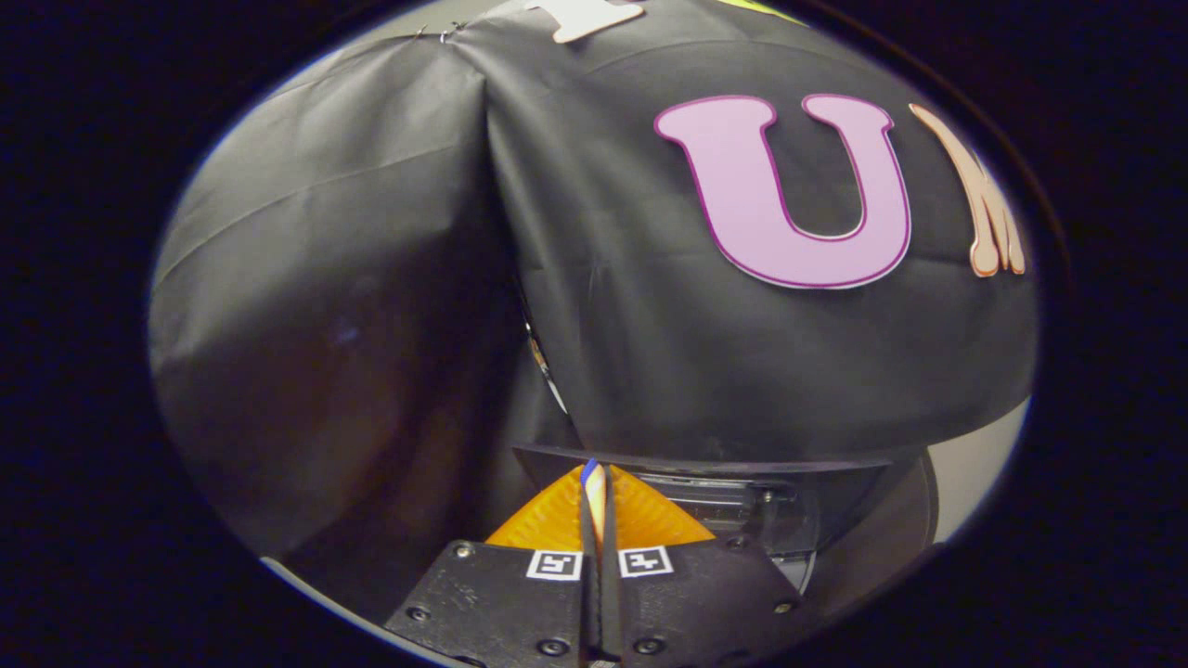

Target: Put the clothes into the washing machine and then close the washing machine lid.

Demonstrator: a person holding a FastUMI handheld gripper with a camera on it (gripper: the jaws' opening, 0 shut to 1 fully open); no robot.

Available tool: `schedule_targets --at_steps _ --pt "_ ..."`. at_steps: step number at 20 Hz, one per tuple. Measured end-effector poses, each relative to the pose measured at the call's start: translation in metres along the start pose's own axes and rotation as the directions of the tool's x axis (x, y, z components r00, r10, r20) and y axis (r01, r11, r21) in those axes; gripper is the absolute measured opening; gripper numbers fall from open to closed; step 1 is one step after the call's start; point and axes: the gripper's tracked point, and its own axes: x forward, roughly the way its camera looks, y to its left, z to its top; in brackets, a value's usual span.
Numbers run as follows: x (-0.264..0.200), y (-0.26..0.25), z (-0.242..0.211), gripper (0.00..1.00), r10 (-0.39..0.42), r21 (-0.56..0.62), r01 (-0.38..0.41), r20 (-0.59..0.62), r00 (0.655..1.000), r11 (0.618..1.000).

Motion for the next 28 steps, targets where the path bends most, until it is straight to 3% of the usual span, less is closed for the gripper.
schedule_targets --at_steps 5,16,23,28 --pt "0.008 -0.014 -0.016 0.03 -0.083 -0.091 0.081 -0.019 0.996 0.993" --pt "0.007 -0.067 0.014 0.98 -0.222 -0.075 0.231 0.116 0.968 0.97" --pt "0.043 -0.085 0.017 0.98 -0.275 -0.021 0.28 0.131 0.952 0.96" --pt "0.061 -0.092 0.006 0.98 -0.307 -0.066 0.314 0.101 0.946 0.947"
